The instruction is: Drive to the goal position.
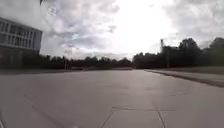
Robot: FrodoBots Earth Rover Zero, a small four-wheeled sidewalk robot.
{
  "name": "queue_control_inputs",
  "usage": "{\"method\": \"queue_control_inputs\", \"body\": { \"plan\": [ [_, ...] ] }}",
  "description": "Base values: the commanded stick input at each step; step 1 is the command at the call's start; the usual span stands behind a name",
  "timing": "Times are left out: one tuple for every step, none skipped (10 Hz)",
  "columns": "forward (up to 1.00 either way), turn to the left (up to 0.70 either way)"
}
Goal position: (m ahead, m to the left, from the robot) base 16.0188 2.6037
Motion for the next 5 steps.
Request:
{"method": "queue_control_inputs", "body": {
  "plan": [
    [1.0, 0.0],
    [1.0, 0.0],
    [1.0, 0.0],
    [1.0, 0.0],
    [1.0, 0.0]
  ]
}}
